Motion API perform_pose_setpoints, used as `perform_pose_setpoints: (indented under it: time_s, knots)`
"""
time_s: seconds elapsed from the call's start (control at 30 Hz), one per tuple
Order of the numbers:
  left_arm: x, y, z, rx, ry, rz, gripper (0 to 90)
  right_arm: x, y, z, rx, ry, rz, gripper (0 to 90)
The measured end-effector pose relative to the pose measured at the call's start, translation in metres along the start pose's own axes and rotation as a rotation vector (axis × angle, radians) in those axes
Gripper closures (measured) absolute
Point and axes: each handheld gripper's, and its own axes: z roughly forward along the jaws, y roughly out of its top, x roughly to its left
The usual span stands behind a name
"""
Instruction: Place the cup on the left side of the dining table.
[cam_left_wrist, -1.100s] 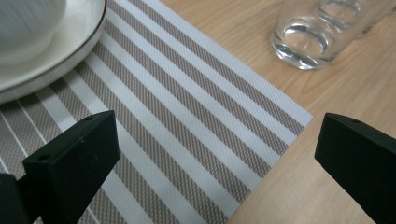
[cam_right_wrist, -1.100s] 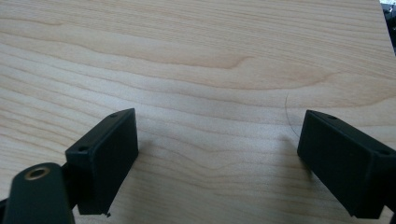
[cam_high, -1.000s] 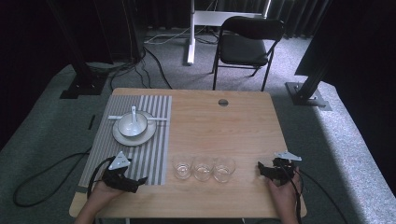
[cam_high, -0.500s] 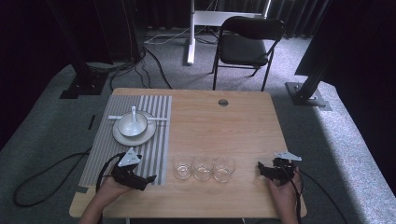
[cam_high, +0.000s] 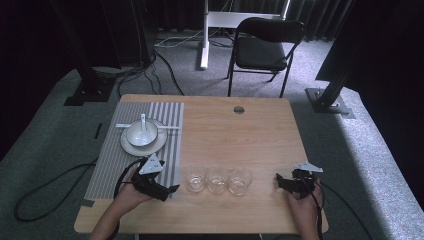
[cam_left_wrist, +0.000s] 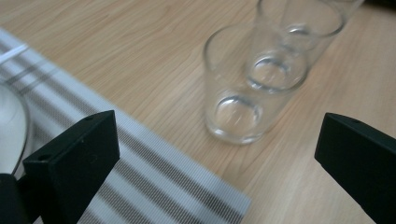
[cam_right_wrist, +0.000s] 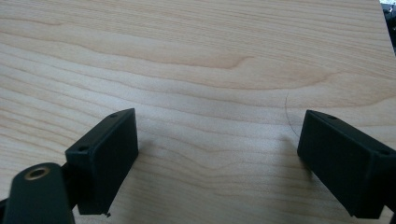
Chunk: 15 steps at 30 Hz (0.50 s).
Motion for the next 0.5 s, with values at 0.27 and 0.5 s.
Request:
perform_pose_setpoints:
  time_s: [0.27, 0.5]
  knots:
    - [-0.010, 0.019, 0.012, 0.003, -0.037, 0.047, 0.3, 0.000, 0.000, 0.000, 0.000, 0.000, -0.001, 11.8]
    - [-0.019, 0.031, 0.028, 0.010, -0.071, 0.076, 0.3, 0.000, 0.000, 0.000, -0.001, 0.000, 0.000, 11.8]
